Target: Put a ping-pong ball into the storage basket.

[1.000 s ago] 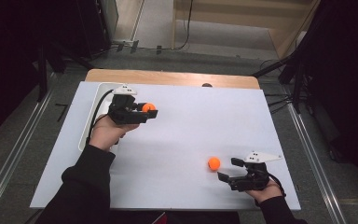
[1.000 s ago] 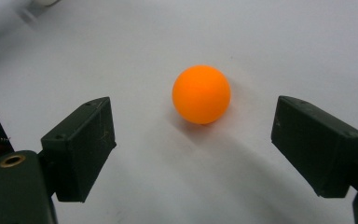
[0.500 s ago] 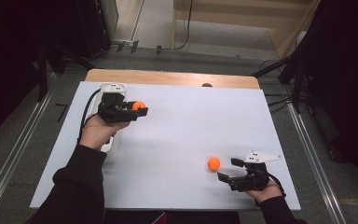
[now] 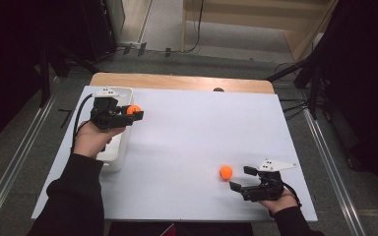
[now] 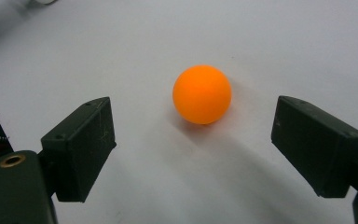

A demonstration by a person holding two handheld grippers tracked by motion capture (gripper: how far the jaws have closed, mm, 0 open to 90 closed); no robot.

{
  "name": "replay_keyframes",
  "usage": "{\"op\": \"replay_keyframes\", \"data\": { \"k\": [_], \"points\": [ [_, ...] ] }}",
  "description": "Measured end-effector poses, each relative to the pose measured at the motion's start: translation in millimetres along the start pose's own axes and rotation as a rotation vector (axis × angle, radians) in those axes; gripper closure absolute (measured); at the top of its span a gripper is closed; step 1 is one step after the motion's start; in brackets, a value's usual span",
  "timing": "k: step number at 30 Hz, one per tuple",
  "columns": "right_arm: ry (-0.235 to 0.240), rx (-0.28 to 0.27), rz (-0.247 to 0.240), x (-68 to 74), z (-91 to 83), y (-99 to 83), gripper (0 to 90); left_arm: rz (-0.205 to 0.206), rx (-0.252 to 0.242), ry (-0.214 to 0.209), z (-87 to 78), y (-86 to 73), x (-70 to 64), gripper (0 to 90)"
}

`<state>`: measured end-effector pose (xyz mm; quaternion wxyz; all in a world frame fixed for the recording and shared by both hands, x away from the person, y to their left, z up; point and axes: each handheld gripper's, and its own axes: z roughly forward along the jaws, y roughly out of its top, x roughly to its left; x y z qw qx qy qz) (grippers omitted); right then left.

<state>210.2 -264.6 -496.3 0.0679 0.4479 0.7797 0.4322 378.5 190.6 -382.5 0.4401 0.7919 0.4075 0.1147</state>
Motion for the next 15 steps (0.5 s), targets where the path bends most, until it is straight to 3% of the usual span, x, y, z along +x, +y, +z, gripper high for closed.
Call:
{"op": "replay_keyframes", "data": {
  "k": [8,10,15],
  "points": [
    [-0.002,-0.003,-0.003,-0.4,-0.1,-0.3,12.0,0.004,0.007,0.047,-3.7,-3.6,5.7,50.4],
    [-0.002,-0.001,-0.003,-0.1,-0.4,-0.5,12.0,-0.009,0.000,0.042,-5.6,-4.6,8.7,50.4],
    [-0.003,0.001,-0.003,-0.3,-0.3,-0.7,12.0,-0.023,-0.009,0.082,-9.0,-7.5,15.1,50.4]
  ]
}}
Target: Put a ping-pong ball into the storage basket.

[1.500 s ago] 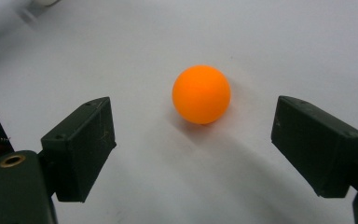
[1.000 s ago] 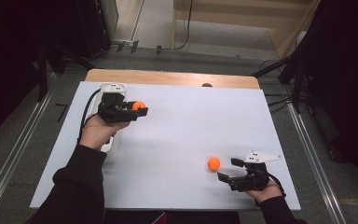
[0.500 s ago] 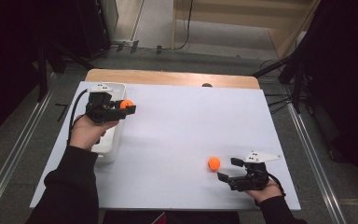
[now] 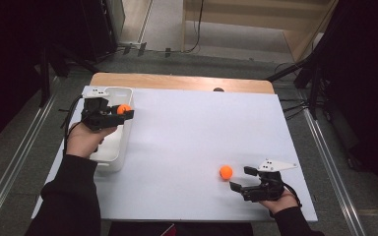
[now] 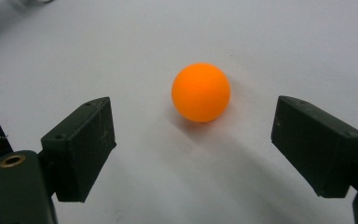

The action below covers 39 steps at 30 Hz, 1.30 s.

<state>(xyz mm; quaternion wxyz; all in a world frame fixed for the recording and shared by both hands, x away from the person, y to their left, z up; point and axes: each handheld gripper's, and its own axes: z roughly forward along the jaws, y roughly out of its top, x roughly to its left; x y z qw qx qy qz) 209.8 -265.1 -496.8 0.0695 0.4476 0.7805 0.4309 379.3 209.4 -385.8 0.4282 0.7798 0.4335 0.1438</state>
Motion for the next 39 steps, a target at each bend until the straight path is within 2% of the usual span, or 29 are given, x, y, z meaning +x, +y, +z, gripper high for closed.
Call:
{"op": "replay_keyframes", "data": {
  "k": [2,4,15,22,25,33,39],
  "points": [
    [0.002,0.003,0.001,0.5,0.0,0.1,12.0,-0.009,-0.007,0.028,-1.3,-1.2,3.1,50.4],
    [0.001,0.002,-0.003,0.5,0.4,0.3,12.0,-0.024,-0.016,0.033,-2.5,-1.8,4.9,50.4],
    [0.001,0.004,0.001,0.6,-0.1,0.1,12.0,-0.047,-0.018,0.088,-2.3,-5.0,11.3,50.4],
    [0.001,0.003,-0.004,0.5,0.7,0.3,12.0,-0.083,-0.026,0.127,0.1,-7.4,13.8,50.4],
    [0.000,0.003,-0.006,0.3,0.8,0.3,12.0,-0.082,-0.030,0.141,1.6,-8.7,14.6,50.4],
    [0.001,0.005,-0.003,0.3,1.0,0.3,12.0,-0.090,-0.038,0.174,4.9,-10.7,16.5,50.4],
    [0.000,0.007,-0.002,0.6,1.1,0.5,12.0,-0.112,-0.040,0.177,7.8,-13.1,18.0,50.3]
  ]
}}
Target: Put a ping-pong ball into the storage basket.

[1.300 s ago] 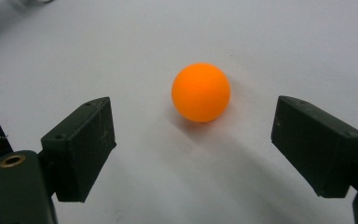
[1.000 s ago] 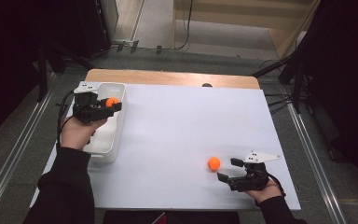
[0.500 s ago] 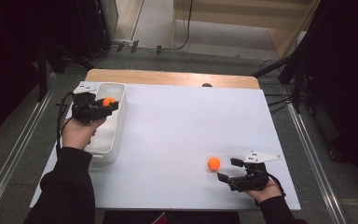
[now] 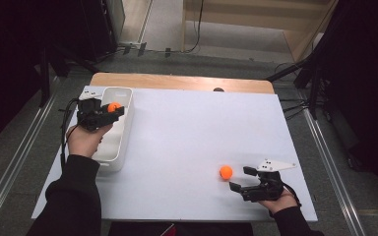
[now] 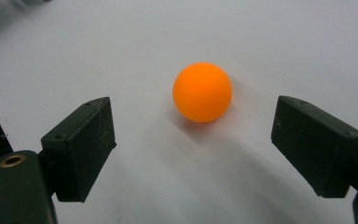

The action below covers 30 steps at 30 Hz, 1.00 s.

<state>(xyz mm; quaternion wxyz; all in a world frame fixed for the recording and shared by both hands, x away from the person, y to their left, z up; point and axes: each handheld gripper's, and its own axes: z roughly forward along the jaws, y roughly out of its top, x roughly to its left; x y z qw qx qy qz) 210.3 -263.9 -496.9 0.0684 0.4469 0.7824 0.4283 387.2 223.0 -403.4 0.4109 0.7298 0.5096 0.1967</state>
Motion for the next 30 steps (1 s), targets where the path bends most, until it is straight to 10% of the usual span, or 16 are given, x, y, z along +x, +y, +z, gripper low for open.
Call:
{"op": "replay_keyframes", "data": {
  "k": [16,30],
  "points": [
    [0.000,0.002,-0.005,0.4,0.5,0.0,12.0,-0.003,0.040,0.072,10.0,-6.0,3.4,50.2],
    [0.000,0.003,-0.004,0.8,0.5,0.0,12.0,-0.009,0.040,0.050,9.2,-5.5,3.4,49.8]
  ]
}}
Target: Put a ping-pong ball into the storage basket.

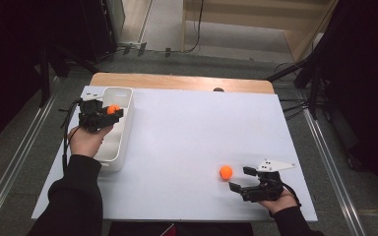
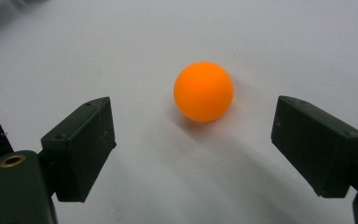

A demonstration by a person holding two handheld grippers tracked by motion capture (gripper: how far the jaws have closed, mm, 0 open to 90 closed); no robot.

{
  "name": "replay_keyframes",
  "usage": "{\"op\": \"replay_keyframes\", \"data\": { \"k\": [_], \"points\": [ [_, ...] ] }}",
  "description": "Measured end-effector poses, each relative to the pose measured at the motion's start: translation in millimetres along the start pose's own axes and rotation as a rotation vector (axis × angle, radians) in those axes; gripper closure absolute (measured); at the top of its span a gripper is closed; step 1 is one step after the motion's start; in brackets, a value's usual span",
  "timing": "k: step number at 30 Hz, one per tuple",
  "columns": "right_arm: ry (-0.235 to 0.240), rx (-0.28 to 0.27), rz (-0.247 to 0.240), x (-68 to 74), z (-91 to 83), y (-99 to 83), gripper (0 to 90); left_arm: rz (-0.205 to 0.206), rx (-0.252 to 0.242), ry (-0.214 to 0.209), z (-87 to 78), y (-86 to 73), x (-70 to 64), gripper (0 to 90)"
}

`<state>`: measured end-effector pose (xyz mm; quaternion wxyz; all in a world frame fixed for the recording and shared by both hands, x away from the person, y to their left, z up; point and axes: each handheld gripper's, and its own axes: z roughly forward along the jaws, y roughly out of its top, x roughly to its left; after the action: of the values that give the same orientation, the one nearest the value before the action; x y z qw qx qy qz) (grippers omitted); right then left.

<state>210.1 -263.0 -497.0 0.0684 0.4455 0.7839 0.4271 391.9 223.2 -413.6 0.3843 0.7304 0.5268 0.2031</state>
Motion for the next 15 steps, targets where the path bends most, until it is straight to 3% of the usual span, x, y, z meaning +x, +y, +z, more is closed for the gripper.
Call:
{"op": "replay_keyframes", "data": {
  "k": [6,15],
  "points": [
    [0.000,-0.003,-0.001,-0.3,-0.4,0.3,12.0,-0.018,-0.026,-0.060,-3.2,1.9,3.1,35.4],
    [-0.002,-0.003,-0.005,-0.1,0.1,1.3,12.0,0.025,-0.014,-0.144,-9.4,6.3,-3.2,25.4]
  ]
}}
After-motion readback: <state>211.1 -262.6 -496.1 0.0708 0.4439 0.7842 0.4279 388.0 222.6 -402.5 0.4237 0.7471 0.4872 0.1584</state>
